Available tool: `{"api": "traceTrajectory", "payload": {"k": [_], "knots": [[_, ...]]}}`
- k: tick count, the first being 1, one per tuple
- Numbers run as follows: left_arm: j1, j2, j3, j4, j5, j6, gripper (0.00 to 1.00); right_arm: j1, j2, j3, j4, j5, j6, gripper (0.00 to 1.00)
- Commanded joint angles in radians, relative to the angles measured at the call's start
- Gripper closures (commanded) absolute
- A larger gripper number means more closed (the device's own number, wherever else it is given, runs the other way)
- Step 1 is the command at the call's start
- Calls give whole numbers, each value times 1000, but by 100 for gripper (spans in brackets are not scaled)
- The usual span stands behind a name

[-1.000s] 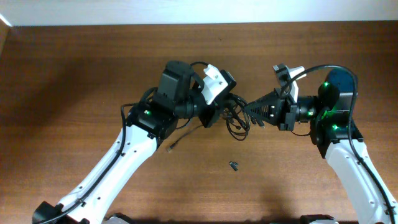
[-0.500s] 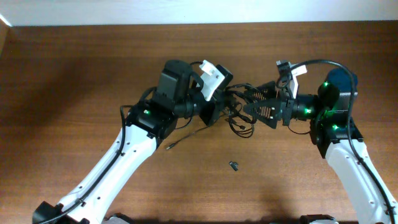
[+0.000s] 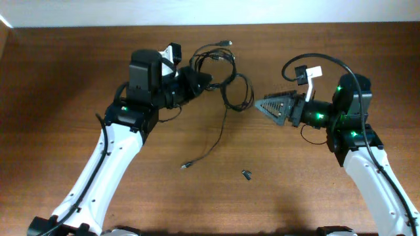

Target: Untangle cables

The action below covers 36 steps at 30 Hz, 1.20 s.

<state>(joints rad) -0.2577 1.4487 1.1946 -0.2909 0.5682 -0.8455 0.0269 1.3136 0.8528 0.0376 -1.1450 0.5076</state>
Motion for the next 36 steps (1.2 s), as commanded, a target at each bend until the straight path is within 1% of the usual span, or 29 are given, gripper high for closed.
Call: {"api": "traceTrajectory", "payload": {"k": [1,2,5,9,12,15,20,22,24,26,31,32,34,36], "knots": [[3,0,-3,-66,-184,-235,100,6,-11,10,5,-166,-156,1],[0,0,-3,-87,-214,-262,100,6,-11,10,4,-190,-185,1],[-20,0,-3,-91,-230,-265,100,6,-11,10,4,-213,-237,1],[-64,0,-3,-83,-307,-275,100,7,-11,10,6,-201,-250,1],[-127,1,-3,-75,-341,-333,100,6,-11,10,3,-110,-249,1],[-187,1,-3,-10,-343,-428,100,6,-11,10,3,-93,-250,1],[-243,1,-3,76,-356,-428,100,6,-11,10,-4,-14,-250,1],[-258,1,-3,82,-357,-428,100,6,-11,10,-33,60,-251,1],[-262,1,-3,81,-356,-427,100,6,-11,10,-63,76,-294,1],[-263,1,-3,81,-356,-427,100,6,-11,10,-106,140,-295,1],[-308,1,-3,82,-356,-446,100,6,-10,10,-117,156,-356,1],[-320,1,-3,88,-356,-465,100,6,-10,10,-122,156,-375,0],[-347,1,-3,123,-356,-472,100,6,-9,10,-137,156,-404,4],[-365,1,-3,146,-356,-472,100,6,-7,10,-140,156,-404,10]]}}
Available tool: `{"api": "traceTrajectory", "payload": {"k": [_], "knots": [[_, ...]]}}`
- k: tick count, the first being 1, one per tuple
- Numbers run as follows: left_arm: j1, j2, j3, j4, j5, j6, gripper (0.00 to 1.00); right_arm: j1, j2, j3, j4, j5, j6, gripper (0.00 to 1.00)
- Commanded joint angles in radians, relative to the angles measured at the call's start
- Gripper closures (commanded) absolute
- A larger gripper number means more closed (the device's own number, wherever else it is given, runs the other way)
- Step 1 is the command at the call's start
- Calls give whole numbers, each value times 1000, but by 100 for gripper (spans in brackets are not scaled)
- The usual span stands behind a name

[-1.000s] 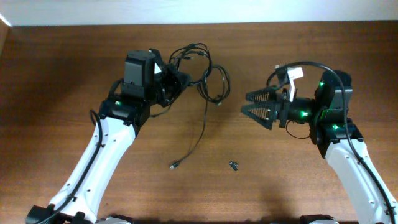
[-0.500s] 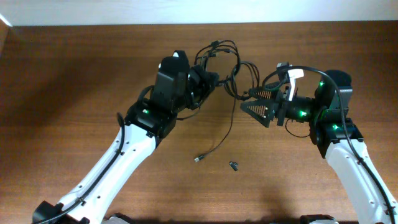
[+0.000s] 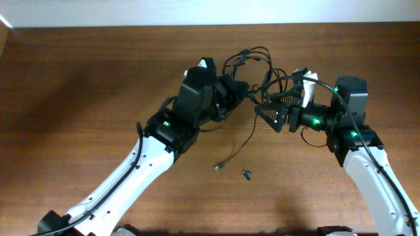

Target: Untangle cables

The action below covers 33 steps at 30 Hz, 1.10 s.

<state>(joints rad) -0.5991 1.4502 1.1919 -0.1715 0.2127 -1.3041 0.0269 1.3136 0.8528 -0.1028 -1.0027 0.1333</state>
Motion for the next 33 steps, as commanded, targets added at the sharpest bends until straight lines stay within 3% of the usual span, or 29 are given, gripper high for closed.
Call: {"api": "traceTrajectory", "payload": {"k": [1,2,5,8,9,10,11,15,21,27,33], "knots": [[-29,-1,0,31,0,-13,100,6,-4,10,1,14,-30,11],[-35,-1,0,29,0,-13,100,6,2,10,1,13,-30,14],[-49,-1,0,29,0,-13,100,6,2,10,0,13,-29,44],[-49,-1,0,29,1,-13,100,6,2,10,0,13,-29,67],[-49,-1,0,28,3,-13,100,6,2,10,0,13,-29,81],[-49,-1,0,28,3,-13,100,6,2,10,-4,13,-29,85],[-49,-1,0,28,2,-13,100,6,2,10,-12,13,-29,96],[-48,-1,0,-12,-90,-12,100,6,2,10,-66,-59,-21,96],[-48,-1,0,-171,-323,-11,100,6,2,11,21,-446,-9,96],[-48,-1,0,-275,-326,-8,100,6,2,11,435,-512,343,96],[-48,-1,0,-410,-326,-7,100,6,2,11,704,-449,517,96]]}}
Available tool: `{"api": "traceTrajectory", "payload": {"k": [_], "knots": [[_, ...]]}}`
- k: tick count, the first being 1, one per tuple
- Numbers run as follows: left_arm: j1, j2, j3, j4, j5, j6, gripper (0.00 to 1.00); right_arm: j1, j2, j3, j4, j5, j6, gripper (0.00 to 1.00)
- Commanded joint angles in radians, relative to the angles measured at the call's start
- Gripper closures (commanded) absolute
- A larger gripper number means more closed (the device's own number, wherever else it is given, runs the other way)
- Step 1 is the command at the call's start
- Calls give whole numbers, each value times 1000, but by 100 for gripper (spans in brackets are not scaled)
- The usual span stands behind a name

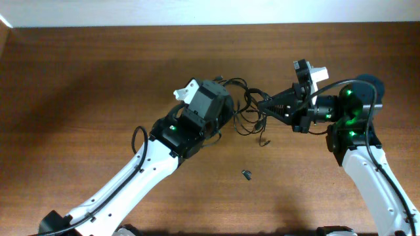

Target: Untangle cables

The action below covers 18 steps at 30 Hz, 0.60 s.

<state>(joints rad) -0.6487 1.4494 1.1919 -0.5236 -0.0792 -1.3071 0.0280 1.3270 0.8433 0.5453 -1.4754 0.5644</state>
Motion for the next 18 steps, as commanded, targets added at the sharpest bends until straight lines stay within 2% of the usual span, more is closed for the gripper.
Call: {"api": "traceTrajectory", "payload": {"k": [1,8,11,14,16,18], "knots": [[2,0,0,-87,-34,-2,100,5,-11,20,79,49,120,96],[2,0,0,-134,-50,-2,100,4,-11,20,125,267,444,96],[2,0,0,-146,-49,2,100,4,-11,20,125,303,443,96],[2,0,0,-148,-66,93,100,4,-11,20,125,314,443,96],[2,0,0,-160,-152,155,100,2,-11,20,125,315,446,96],[2,1,0,-234,-335,161,100,-9,-11,20,126,338,513,96]]}}
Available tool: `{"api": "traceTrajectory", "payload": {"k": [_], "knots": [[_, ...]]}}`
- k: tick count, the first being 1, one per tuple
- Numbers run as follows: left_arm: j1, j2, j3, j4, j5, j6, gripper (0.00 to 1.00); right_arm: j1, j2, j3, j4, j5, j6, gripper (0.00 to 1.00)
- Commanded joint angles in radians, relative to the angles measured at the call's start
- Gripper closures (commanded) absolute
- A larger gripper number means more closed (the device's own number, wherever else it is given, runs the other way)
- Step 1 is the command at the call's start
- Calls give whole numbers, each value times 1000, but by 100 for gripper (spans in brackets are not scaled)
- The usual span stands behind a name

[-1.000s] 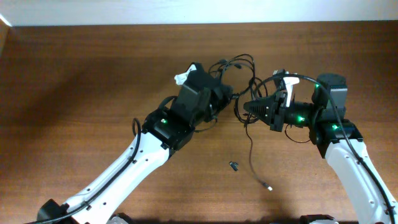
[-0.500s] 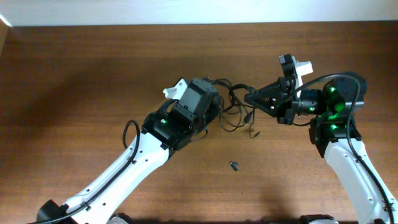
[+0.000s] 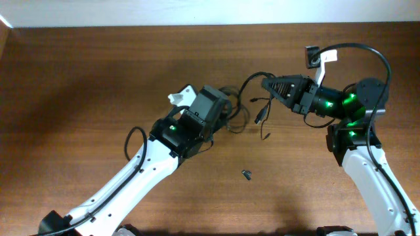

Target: Untangle cables

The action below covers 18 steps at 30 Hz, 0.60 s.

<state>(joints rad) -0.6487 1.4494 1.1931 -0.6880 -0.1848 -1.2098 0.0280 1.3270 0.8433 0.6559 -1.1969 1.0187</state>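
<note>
A tangle of thin black cables [image 3: 244,110] hangs in the middle of the overhead view, between the two arms. My left gripper [image 3: 226,111] is at the tangle's left side, with its fingers mostly hidden under the wrist housing, and it appears shut on the bundle. My right gripper [image 3: 266,84] points left at the tangle's upper right. Its fingers are drawn together on a cable strand that arcs up and over to the bundle. Two loose plug ends [image 3: 260,118] dangle below the right gripper.
A small dark connector piece [image 3: 247,174] lies alone on the brown wooden table [image 3: 79,98] below the tangle. The right arm's own grey cable loops above its wrist at the upper right. The table's far edge runs along the top.
My right gripper has lifted up and to the right with a strand in it. This stretches the cable away from the bundle. The left gripper has stayed near the middle, and the loose ends hang lower.
The left gripper held the tangle at the left-centre while the right gripper stood open to its right. The left then carried the tangle to the open right gripper. The right narrowed onto a strand, and now holds it pulled away from the bundle.
</note>
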Motion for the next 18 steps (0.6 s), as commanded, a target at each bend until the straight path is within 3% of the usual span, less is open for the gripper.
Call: {"api": "traceTrajectory", "payload": {"k": [1,2,9,18], "knots": [[2,6,-1,-111,-317,64,100,-32,-11,20,30,61,105,96],[2,12,-1,-146,-369,64,99,-66,-11,20,53,57,136,96],[2,37,-1,-171,-373,64,100,-275,-11,20,146,50,300,96],[2,64,-1,-169,-373,63,99,-529,-11,20,145,-42,310,96]]}}
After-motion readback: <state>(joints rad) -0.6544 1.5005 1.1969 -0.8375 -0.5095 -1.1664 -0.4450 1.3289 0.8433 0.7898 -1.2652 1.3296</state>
